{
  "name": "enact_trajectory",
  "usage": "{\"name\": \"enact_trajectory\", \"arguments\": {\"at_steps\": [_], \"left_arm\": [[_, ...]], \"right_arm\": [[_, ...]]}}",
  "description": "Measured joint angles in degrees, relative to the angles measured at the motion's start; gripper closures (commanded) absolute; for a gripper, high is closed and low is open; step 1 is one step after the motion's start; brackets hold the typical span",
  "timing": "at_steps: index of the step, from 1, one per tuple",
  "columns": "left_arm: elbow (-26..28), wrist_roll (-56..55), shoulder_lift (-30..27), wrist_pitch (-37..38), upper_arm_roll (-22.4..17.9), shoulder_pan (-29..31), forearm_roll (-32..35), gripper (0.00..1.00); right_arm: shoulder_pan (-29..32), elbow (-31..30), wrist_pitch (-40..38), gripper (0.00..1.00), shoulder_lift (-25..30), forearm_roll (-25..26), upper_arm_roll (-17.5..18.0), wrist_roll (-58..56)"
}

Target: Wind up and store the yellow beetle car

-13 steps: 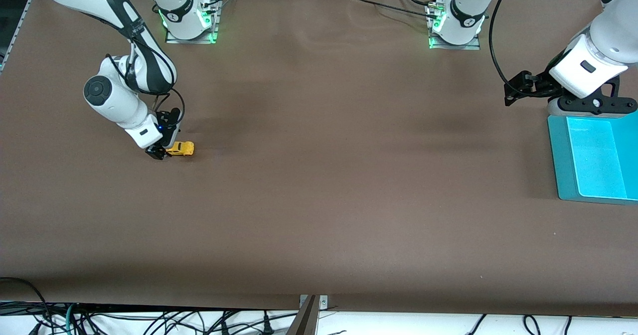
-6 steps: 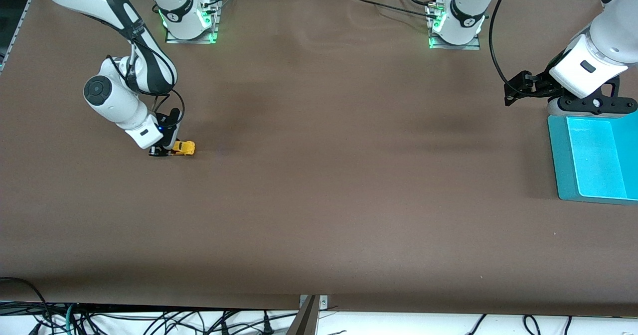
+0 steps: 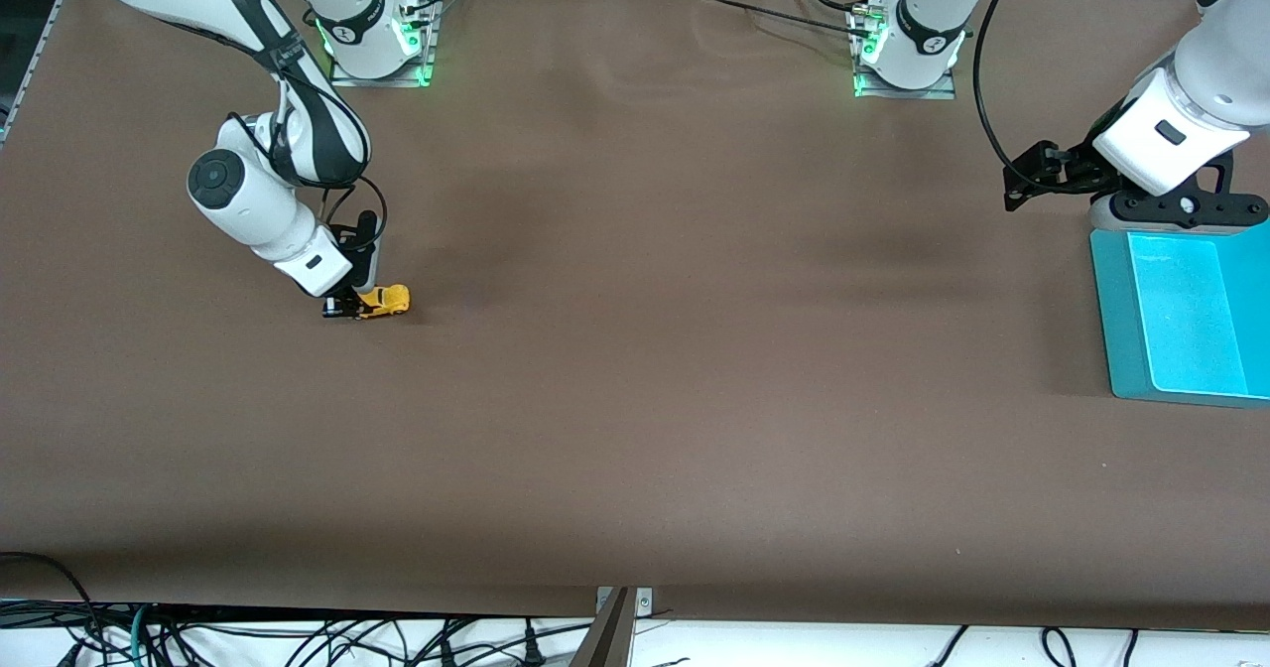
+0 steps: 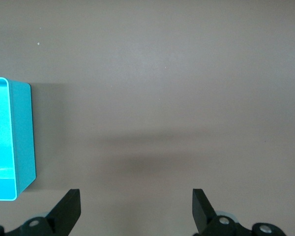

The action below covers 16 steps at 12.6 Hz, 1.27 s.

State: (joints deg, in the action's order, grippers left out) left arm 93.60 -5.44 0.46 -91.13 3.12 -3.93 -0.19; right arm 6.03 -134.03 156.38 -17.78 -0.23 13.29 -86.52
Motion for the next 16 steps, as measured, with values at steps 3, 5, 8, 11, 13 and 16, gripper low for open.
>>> {"name": "enact_trajectory", "arguments": {"at_steps": [3,5,8,11,13,16], "left_arm": [[-0.01,0.00,0.00,0.00,0.00,0.00,0.00,0.00],[-0.03,0.00,0.01,0.00,0.00,-0.01,0.00,0.00],[-0.04,0.00,0.01,0.00,0.00,-0.02,0.00,0.00],[-0.04,0.00,0.01,0.00,0.00,-0.02,0.00,0.00],[-0.05,0.00,0.01,0.00,0.00,-0.03,0.00,0.00],[-0.05,0.00,0.01,0.00,0.00,-0.05,0.00,0.00]], "right_arm": [[0.16,0.31,-0.05,0.79,-1.73,-0.01,-0.04,-1.54],[0.22,0.35,-0.05,0.79,-1.76,-0.03,-0.11,-1.66],[1.07,0.58,-0.02,0.78,-1.75,-0.04,-1.77,-2.54],[3.47,0.95,0.16,0.78,-1.85,-0.05,-4.44,-6.95],[5.59,1.56,0.34,0.78,-2.13,-0.12,-6.82,-11.15],[10.79,2.30,0.73,0.78,-2.67,-0.36,-7.81,-16.73]]}}
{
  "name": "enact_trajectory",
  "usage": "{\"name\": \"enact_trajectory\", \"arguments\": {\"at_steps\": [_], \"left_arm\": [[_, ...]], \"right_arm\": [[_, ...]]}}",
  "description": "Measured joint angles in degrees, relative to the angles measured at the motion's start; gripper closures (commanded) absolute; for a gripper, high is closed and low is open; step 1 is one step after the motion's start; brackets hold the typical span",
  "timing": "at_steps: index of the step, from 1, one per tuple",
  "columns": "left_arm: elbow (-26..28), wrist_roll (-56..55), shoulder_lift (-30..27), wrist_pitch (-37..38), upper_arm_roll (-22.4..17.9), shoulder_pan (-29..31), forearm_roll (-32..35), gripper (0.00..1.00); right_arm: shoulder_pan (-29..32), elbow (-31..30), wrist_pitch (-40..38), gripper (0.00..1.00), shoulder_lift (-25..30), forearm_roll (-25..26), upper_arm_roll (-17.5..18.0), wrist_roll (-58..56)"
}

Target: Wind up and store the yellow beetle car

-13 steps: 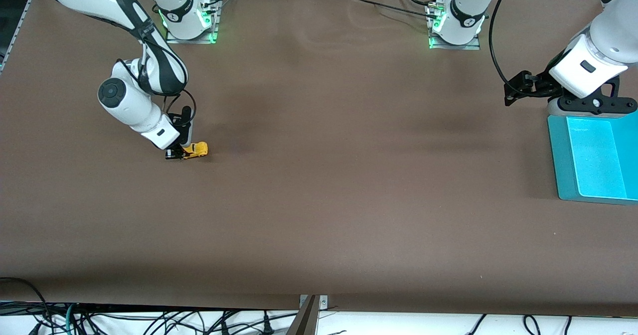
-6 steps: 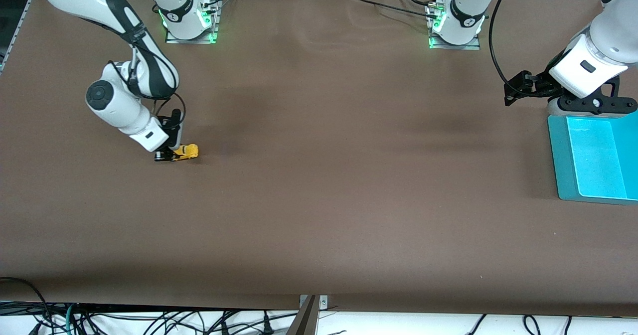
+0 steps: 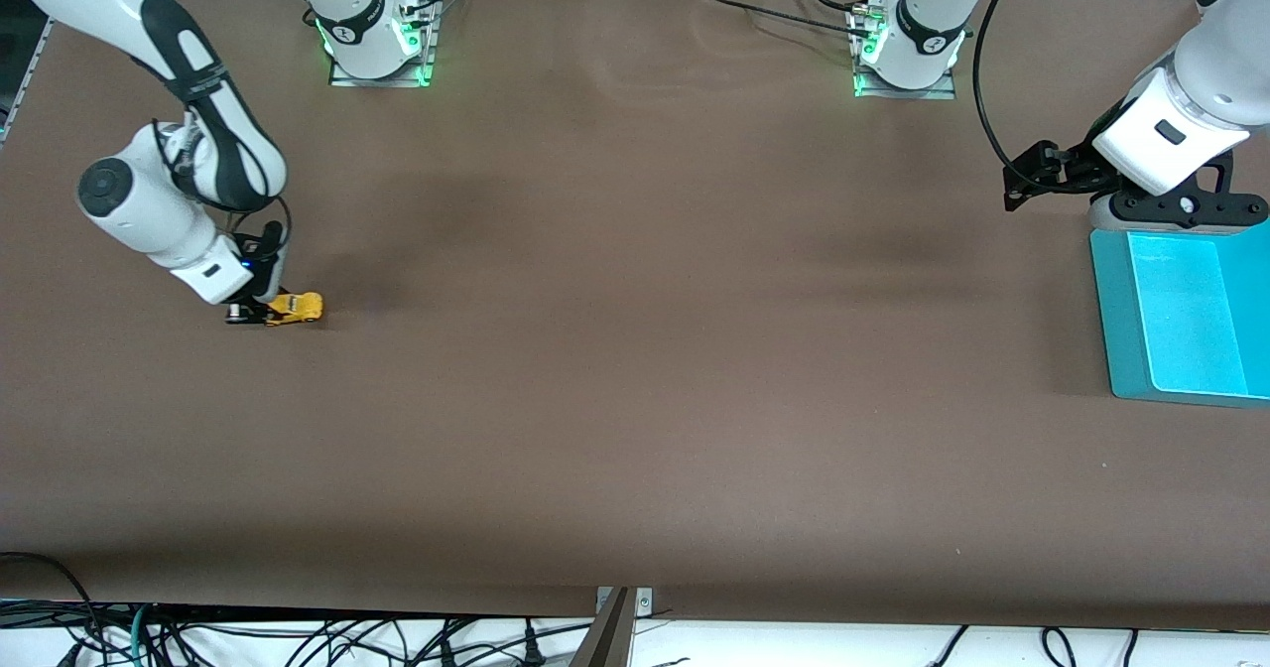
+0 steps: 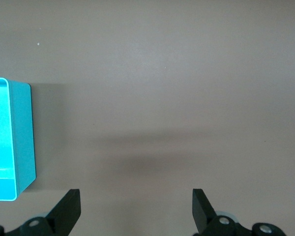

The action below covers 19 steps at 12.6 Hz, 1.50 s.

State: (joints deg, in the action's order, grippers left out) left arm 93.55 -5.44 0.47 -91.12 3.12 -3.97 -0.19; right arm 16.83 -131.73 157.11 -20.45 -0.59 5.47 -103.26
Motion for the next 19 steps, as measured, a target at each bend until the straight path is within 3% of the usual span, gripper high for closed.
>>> {"name": "enact_trajectory", "arguments": {"at_steps": [3,6,7,8,9,15,19], "left_arm": [[-0.01,0.00,0.00,0.00,-0.01,0.00,0.00,0.00],[-0.01,0.00,0.00,0.00,-0.02,0.00,0.00,0.00],[-0.01,0.00,0.00,0.00,-0.02,0.00,0.00,0.00],[-0.01,0.00,0.00,0.00,-0.02,0.00,0.00,0.00],[-0.01,0.00,0.00,0.00,-0.02,0.00,0.00,0.00],[-0.02,0.00,0.00,0.00,-0.03,-0.01,0.00,0.00],[-0.03,0.00,0.01,0.00,-0.03,-0.01,0.00,0.00]], "right_arm": [[5.66,1.12,0.15,0.78,-0.78,-0.31,0.01,-6.06],[6.32,1.56,0.03,0.65,-1.06,-0.31,0.06,-6.75],[6.33,1.58,-0.02,0.49,-1.06,-0.31,0.08,-6.75],[6.36,1.73,-0.35,0.05,-1.08,-0.31,0.18,-6.71],[6.36,2.24,-1.67,0.00,-1.45,-0.31,0.44,-6.45],[6.26,11.04,-14.55,0.00,-3.61,-0.19,4.34,0.89],[4.26,16.67,-25.07,0.00,2.16,1.85,7.72,11.20]]}}
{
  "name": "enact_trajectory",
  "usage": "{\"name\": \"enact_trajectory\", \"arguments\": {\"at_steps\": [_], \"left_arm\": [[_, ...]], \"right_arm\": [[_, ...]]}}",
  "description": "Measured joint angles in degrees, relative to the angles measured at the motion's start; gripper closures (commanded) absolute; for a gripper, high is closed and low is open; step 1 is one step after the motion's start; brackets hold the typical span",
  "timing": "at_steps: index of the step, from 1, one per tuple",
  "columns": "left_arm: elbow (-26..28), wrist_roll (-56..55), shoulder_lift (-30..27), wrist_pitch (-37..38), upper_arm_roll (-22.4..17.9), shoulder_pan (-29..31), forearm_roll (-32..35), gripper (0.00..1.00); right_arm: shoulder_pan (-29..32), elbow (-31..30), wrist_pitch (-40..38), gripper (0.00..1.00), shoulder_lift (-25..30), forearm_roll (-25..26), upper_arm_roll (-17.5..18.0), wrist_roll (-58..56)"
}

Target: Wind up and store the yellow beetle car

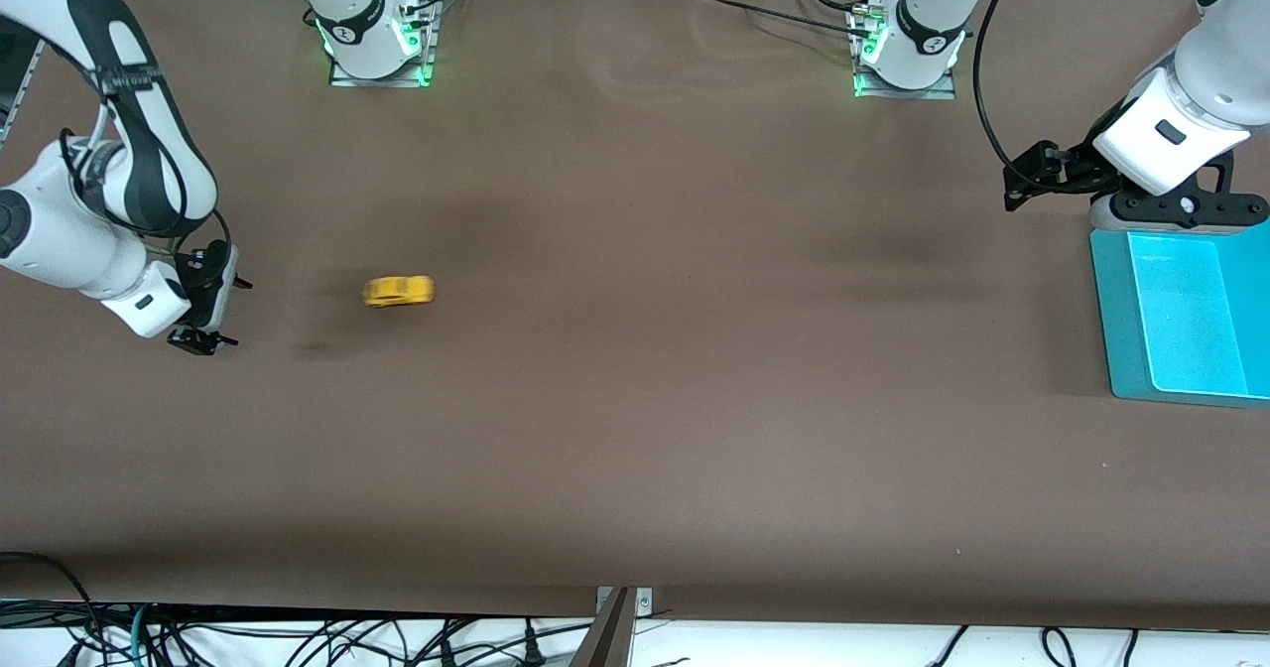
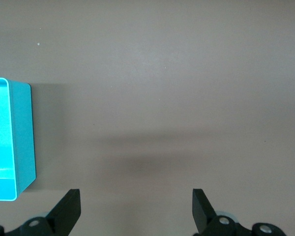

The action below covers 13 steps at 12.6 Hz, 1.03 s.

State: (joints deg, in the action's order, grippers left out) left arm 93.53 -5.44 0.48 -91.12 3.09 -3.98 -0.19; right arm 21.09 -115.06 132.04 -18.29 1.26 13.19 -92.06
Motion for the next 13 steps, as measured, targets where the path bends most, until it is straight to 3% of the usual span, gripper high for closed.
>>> {"name": "enact_trajectory", "arguments": {"at_steps": [5,13], "left_arm": [[-0.02,0.00,0.01,0.00,0.00,-0.04,0.00,0.00],[-0.04,0.00,0.02,0.00,0.00,-0.24,0.00,0.00]], "right_arm": [[-3.20,1.46,-10.38,0.00,10.51,-0.11,0.28,17.73],[-3.92,10.90,-27.78,0.00,16.38,-1.26,-0.05,51.13]]}}
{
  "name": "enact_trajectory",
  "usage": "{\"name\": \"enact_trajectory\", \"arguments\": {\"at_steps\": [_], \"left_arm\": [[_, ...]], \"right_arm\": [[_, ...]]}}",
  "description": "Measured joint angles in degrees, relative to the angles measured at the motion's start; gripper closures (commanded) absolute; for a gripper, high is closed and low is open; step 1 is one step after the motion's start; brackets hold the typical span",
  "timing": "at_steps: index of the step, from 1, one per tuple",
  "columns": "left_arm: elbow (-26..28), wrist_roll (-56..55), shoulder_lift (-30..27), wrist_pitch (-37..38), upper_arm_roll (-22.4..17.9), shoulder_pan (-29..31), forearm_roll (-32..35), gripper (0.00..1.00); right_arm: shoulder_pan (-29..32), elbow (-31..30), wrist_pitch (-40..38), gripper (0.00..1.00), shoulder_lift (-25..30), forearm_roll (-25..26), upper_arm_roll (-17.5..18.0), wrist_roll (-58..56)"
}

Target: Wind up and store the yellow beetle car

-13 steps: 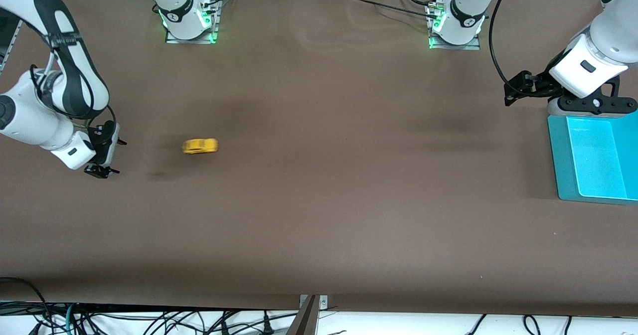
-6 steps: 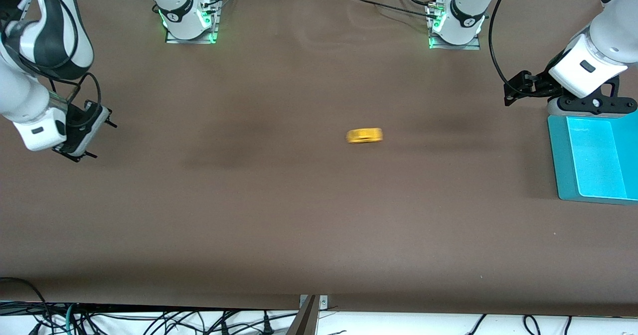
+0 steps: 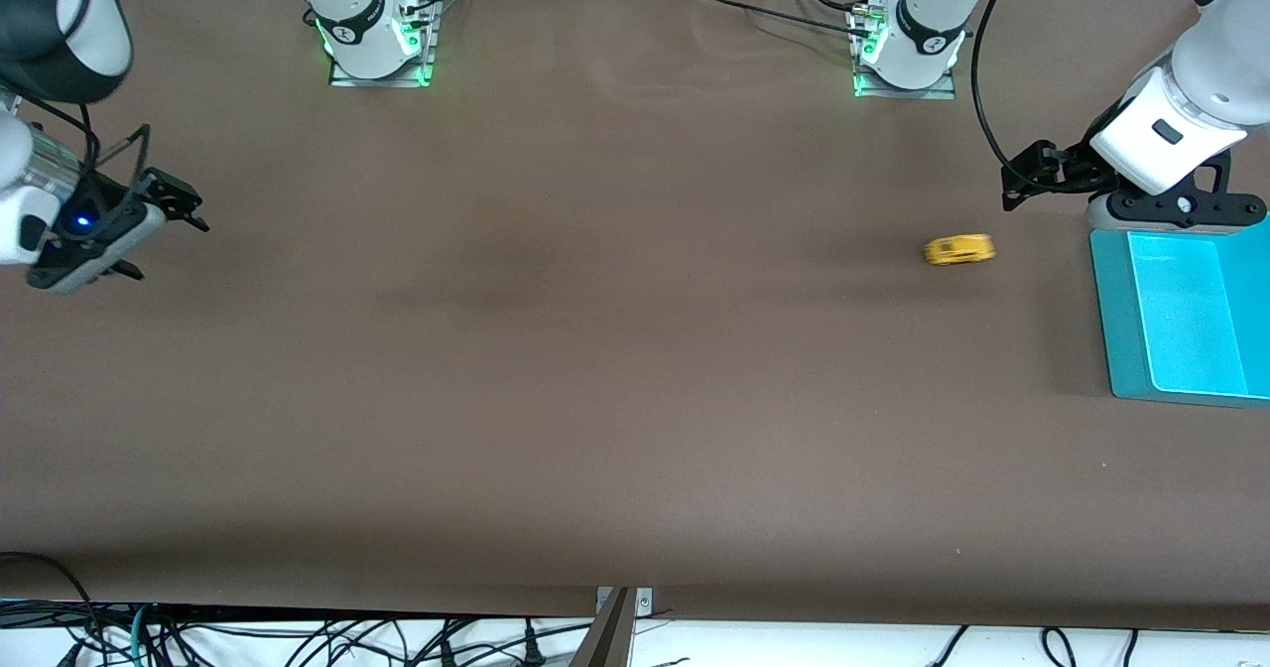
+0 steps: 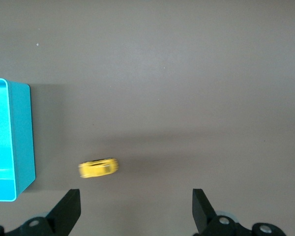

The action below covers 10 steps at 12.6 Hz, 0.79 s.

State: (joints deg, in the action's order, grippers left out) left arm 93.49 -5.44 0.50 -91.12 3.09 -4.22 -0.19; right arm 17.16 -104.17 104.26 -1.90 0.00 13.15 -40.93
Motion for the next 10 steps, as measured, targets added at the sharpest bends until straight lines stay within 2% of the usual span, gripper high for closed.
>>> {"name": "enact_trajectory", "arguments": {"at_steps": [4,10], "left_arm": [[0.00,0.00,0.00,0.00,0.00,-0.03,0.00,0.00],[0.04,2.47,0.54,0.42,-0.28,0.01,0.02,0.00]], "right_arm": [[0.00,3.55,-5.84,0.00,1.56,-0.11,-0.19,12.44],[-0.98,4.01,-6.59,0.00,2.88,-0.37,-0.17,18.88]]}}
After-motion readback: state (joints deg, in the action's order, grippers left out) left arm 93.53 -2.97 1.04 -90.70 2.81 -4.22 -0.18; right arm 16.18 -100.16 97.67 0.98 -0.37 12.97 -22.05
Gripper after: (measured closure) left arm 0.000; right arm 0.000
